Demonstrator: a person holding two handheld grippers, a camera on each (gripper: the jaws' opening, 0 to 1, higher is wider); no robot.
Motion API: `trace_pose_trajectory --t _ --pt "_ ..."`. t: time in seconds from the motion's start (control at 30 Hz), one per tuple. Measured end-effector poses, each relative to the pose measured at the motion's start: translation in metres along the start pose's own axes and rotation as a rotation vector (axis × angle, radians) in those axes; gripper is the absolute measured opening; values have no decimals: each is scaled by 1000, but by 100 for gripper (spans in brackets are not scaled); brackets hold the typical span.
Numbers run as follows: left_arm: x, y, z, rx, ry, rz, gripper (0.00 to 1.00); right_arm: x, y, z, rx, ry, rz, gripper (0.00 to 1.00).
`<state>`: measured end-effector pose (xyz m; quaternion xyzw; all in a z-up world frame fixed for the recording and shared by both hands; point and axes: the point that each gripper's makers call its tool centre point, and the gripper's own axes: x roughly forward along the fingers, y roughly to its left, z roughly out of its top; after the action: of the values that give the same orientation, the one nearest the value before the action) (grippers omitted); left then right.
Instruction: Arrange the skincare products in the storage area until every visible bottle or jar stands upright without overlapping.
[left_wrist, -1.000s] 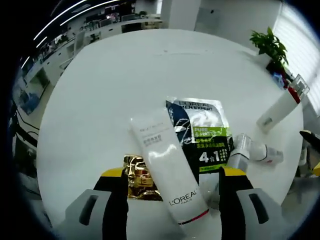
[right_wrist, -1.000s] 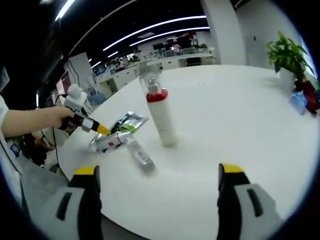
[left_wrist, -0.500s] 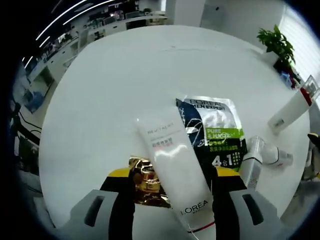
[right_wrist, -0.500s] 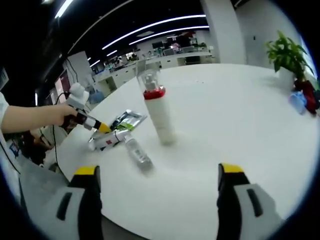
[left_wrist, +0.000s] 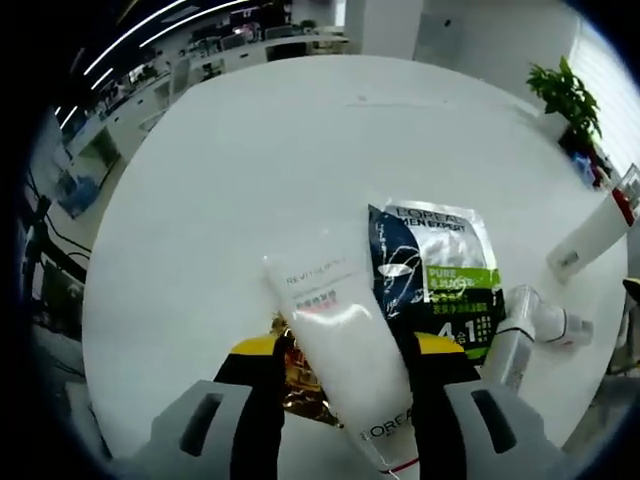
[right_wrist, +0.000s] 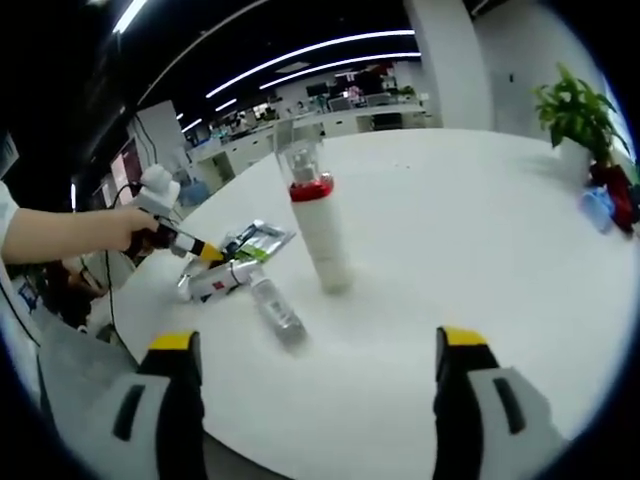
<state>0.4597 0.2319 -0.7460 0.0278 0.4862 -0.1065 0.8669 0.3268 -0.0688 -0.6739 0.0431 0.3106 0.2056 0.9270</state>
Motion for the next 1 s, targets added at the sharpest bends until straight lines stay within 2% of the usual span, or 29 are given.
trace_pose_trajectory --t 0.33,0.67,1.0 --pt "-4 1 0 -6 -20 -4 41 -2 1 2 -4 -5 -2 97" --pt "-17 3 9 9 -120 -15 37 -4 6 6 -15 -12 8 97" --pt "-47 -2 15 66 -227 -16 35 -4 16 13 -38 -19 28 97"
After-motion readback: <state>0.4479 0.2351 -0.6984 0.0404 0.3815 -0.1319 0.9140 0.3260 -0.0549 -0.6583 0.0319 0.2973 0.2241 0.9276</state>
